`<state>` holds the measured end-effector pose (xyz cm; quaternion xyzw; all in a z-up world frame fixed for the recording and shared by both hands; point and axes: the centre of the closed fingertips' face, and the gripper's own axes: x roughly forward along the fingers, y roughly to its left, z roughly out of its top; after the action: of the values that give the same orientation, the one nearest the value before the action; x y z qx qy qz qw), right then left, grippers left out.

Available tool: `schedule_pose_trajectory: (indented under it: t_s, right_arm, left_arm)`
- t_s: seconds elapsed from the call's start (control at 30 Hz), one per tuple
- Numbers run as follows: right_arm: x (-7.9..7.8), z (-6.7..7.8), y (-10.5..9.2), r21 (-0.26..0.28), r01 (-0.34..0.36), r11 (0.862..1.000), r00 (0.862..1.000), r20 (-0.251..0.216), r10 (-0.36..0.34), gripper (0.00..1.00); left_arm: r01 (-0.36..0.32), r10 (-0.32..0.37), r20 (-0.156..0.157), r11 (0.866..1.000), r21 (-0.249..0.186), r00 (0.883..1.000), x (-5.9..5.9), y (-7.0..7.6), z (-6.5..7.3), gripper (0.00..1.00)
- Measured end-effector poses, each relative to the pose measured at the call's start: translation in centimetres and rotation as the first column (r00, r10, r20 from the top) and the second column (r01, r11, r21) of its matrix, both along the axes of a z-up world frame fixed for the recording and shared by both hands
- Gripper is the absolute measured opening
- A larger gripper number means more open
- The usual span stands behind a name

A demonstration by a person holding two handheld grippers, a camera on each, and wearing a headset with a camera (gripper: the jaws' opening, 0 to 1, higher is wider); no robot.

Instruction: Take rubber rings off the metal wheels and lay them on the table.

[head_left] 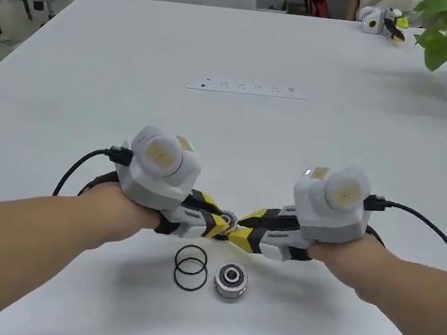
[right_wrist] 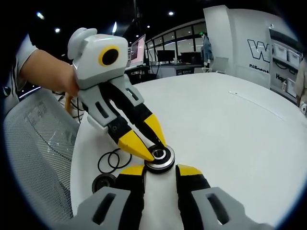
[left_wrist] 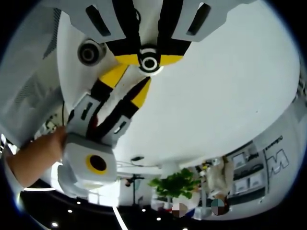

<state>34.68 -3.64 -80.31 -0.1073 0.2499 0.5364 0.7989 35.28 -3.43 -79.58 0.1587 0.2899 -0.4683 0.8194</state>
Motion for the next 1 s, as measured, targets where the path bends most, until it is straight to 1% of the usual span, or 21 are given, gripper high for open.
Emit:
schedule_pose_trajectory:
  t_s: [0.07,0.13,0.2,0.27,0.37,0.43,1.0]
  right_arm:
    - [0.0,0.1,0.5,0.005,-0.008,1.000,1.000,0.004,0.008,0.26]
    - [-0.2,0.1,0.9,0.001,-0.015,1.000,1.000,0.005,0.015,0.26]
    - [-0.2,-0.2,1.2,-0.011,-0.021,1.000,1.000,0.010,0.021,0.28]
    - [-0.2,-0.5,1.4,-0.033,-0.019,0.999,1.000,0.015,0.019,0.28]
    - [0.3,-0.4,1.1,-0.033,0.006,0.999,1.000,0.019,-0.005,0.24]
    - [0.1,-0.5,0.8,-0.024,0.000,1.000,1.000,0.006,0.000,0.23]
    - [-0.3,-0.5,0.1,-0.017,-0.009,1.000,1.000,0.001,0.009,0.19]
  left_arm:
    - [-0.001,0.001,0.001,1.000,-0.001,1.000,0.0,0.0,0.0,0.12]
    - [-0.001,0.001,0.000,1.000,-0.002,1.000,0.0,0.0,0.0,0.12]
    - [-0.002,0.002,0.001,1.000,-0.002,1.000,0.0,0.0,0.0,0.12]
    - [-0.003,0.003,0.001,1.000,-0.002,1.000,0.0,0.0,0.0,0.12]
    - [-0.003,0.003,0.001,1.000,-0.002,1.000,0.0,0.0,0.0,0.12]
    - [-0.003,0.003,0.000,1.000,-0.003,1.000,0.0,0.0,0.0,0.12]
    - [0.004,-0.004,-0.005,1.000,-0.010,1.000,-0.1,-0.2,0.0,0.12]
